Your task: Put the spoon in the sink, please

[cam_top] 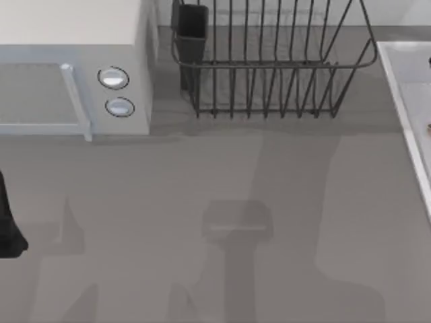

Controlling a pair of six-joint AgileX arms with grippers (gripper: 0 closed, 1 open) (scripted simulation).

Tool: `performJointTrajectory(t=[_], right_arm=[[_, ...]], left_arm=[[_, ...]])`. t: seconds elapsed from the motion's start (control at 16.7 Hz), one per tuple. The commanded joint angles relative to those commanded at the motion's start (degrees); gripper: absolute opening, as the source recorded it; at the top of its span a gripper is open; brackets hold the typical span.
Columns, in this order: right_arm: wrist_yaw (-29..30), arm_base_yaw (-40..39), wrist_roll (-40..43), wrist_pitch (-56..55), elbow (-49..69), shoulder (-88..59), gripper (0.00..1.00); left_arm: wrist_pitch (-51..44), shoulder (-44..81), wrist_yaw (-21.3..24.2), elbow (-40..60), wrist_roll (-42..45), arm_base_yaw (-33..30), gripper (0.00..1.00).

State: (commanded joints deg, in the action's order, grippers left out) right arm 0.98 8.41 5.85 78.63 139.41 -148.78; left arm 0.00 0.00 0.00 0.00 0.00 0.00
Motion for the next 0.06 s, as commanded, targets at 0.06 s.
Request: performJointTrajectory(t=[0.06], right_arm=[[0.0,0.0,0.0,0.0,0.0,0.0,1.0]], left_arm=[[0.0,0.0,0.0,0.0,0.0,0.0,1.0]])
